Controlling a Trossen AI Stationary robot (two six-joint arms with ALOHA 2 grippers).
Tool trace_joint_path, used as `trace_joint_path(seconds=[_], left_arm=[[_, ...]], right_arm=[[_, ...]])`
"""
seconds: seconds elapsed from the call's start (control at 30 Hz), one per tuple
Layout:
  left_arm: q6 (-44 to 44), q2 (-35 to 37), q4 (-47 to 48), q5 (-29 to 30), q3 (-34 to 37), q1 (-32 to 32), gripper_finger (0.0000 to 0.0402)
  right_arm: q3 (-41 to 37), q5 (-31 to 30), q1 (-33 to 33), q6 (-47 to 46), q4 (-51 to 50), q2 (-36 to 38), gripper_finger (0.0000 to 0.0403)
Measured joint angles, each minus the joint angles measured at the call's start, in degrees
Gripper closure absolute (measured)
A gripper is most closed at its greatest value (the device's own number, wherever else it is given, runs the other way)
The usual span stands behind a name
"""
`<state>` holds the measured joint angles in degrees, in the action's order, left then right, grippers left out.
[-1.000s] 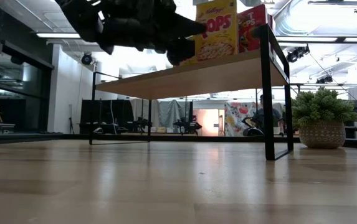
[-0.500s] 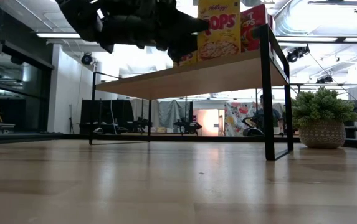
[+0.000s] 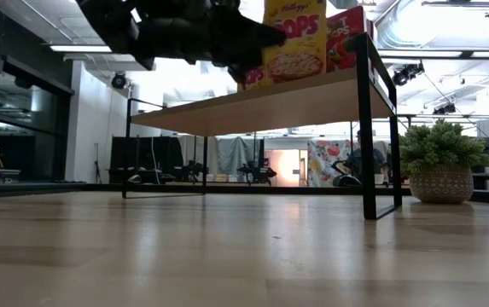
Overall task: Stack cereal on shelf
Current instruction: Put the yellow cereal box on the shelf
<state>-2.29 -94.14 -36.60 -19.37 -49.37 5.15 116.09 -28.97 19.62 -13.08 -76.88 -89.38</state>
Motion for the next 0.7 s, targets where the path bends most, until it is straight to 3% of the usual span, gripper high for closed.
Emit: trace_joint_path(seconds=[0.1, 0.33, 0.5, 0.7], left_arm=[[-1.4, 3.1, 6.6, -2.6, 0.0, 1.0, 0.0252], [-10.5, 14.6, 27.8, -2.6, 0.0, 4.5, 0.0251], [-16.9, 19.7, 31.8, -3.6, 0.0, 10.0, 0.0251], [-17.5, 18.3, 30.9, -20.7, 0.0, 21.1, 0.0251]], right_arm=[[0.0, 0.0, 0.0, -0.5, 0.0, 0.0, 0.0189], [0.0, 0.0, 0.0, -1.0, 0.1, 0.0, 0.0189], [0.0, 0.0, 0.0, -1.0, 0.6, 0.0, 0.0189], [0.0, 0.0, 0.0, -1.0, 1.3, 0.0, 0.0189]])
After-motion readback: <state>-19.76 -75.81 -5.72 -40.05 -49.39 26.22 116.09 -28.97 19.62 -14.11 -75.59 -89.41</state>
